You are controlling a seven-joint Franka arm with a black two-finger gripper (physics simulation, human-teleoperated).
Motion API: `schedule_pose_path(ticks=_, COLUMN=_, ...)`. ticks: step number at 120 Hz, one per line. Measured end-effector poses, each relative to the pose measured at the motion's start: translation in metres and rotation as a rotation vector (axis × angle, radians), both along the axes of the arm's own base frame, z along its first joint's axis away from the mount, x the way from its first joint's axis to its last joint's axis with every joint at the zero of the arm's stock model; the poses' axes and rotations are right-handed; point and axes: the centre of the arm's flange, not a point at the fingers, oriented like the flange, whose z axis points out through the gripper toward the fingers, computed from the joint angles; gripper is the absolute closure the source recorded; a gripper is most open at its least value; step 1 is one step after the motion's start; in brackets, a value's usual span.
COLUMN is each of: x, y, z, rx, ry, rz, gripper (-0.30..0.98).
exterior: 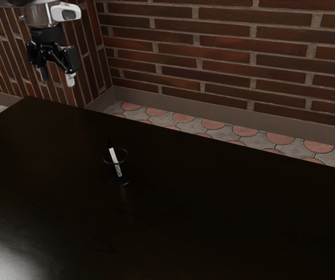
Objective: Take the marker out of the pen holder and place it to the left of the pen holder.
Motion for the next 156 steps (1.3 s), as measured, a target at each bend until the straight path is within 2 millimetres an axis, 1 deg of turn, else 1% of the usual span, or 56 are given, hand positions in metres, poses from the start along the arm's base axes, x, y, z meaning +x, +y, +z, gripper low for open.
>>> schedule_pose_path(ticks=25, x=0.002, y=0.002, z=0.000, rx=0.007, ry=-0.011, rz=-0.005, gripper=0.00)
schedule_pose_path(ticks=31, x=0.007, y=0.001, z=-0.006, rx=0.007, ry=-0.005, rz=-0.008, gripper=0.00)
schedule_pose_path(ticks=45, x=0.037, y=0.001, z=-0.049, rx=-0.005, ry=0.042, rz=-0.019, gripper=0.00)
schedule_pose_path(ticks=52, x=0.055, y=0.003, z=-0.080, rx=-0.014, ry=0.062, rz=-0.029, gripper=0.00)
schedule_pose_path(ticks=58, x=0.067, y=0.012, z=-0.106, rx=-0.035, ry=0.079, rz=-0.022, gripper=0.00)
schedule_pose_path(ticks=70, x=0.085, y=0.020, z=-0.150, rx=-0.062, ry=0.109, rz=-0.025, gripper=0.00)
schedule_pose_path(ticks=79, x=0.095, y=0.021, z=-0.176, rx=-0.079, ry=0.119, rz=-0.035, gripper=0.00)
schedule_pose_path(ticks=88, x=0.105, y=0.027, z=-0.205, rx=-0.101, ry=0.124, rz=-0.041, gripper=0.00)
schedule_pose_path(ticks=105, x=0.126, y=0.030, z=-0.232, rx=-0.117, ry=0.103, rz=-0.076, gripper=0.00)
schedule_pose_path(ticks=110, x=0.131, y=0.029, z=-0.241, rx=-0.124, ry=0.103, rz=-0.089, gripper=0.00)
schedule_pose_path(ticks=118, x=0.137, y=0.030, z=-0.259, rx=-0.134, ry=0.109, rz=-0.102, gripper=0.00)
schedule_pose_path(ticks=126, x=0.140, y=0.031, z=-0.272, rx=-0.142, ry=0.112, rz=-0.115, gripper=0.00)
schedule_pose_path(ticks=131, x=0.143, y=0.028, z=-0.281, rx=-0.149, ry=0.114, rz=-0.127, gripper=0.00)
schedule_pose_path(ticks=143, x=0.149, y=0.027, z=-0.296, rx=-0.156, ry=0.112, rz=-0.147, gripper=0.00)
schedule_pose_path(ticks=156, x=0.154, y=0.032, z=-0.305, rx=-0.173, ry=0.103, rz=-0.158, gripper=0.00)
